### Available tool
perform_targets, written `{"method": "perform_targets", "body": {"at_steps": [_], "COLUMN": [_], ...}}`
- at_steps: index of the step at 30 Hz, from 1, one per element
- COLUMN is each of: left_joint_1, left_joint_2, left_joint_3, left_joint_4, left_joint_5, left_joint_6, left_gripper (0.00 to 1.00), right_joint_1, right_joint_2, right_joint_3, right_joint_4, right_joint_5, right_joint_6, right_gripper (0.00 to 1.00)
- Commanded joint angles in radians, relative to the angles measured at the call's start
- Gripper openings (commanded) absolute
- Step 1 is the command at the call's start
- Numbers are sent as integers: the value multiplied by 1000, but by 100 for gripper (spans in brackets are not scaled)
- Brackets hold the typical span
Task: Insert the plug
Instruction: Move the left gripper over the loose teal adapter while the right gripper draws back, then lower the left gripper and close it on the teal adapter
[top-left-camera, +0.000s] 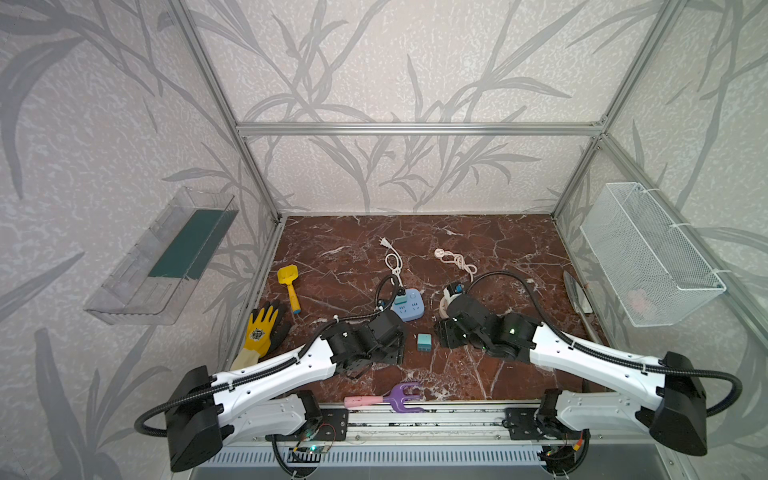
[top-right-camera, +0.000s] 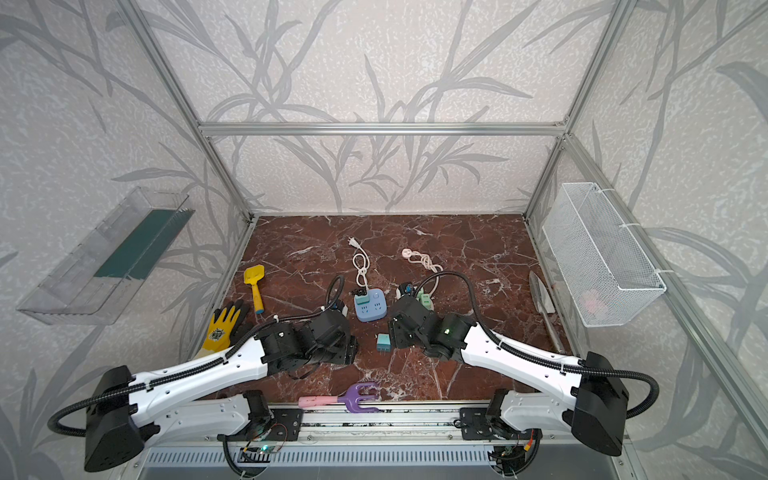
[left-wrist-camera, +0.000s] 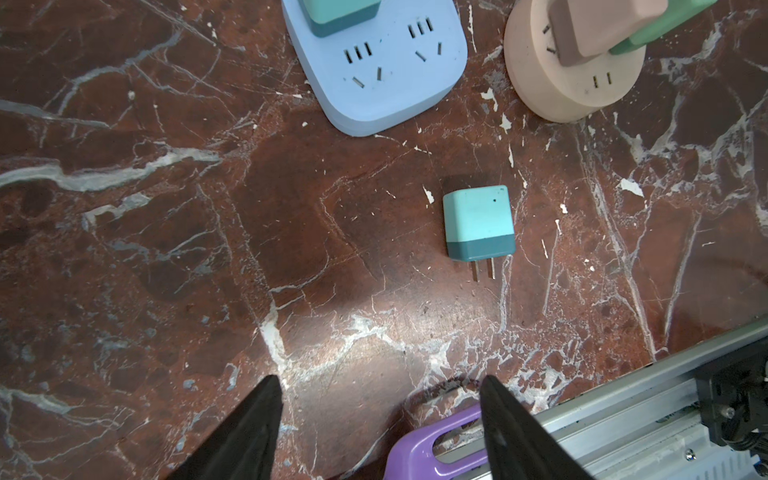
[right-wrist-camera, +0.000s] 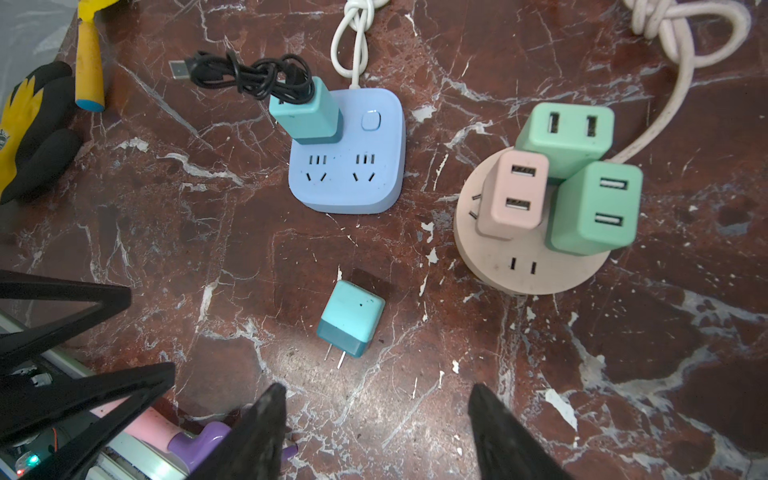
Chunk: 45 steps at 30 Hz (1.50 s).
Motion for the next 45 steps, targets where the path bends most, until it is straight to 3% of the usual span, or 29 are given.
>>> {"method": "perform_targets", "body": {"at_steps": [1, 10, 18, 45], "left_joint_1": [-3, -11, -15, -8], "left_joint_2": [45, 308, 454, 627], "left_joint_3": [17, 149, 232, 354], "left_joint_4": [78, 184, 188, 73], "left_joint_5": [-2, 147, 214, 150], "left_joint_6": [29, 141, 167, 153], "left_gripper": [72, 68, 67, 57], "right_joint_1": [-20, -100, -122, -144], "right_joint_2": [-26, -85, -141, -161], "right_joint_3": [-12, -49, -71, -111], "right_joint_4": [10, 19, -2, 24], "right_joint_5": [22, -30, -22, -45], "right_joint_6": [27, 42, 44, 40], "right_gripper": [69, 69, 69, 69]}}
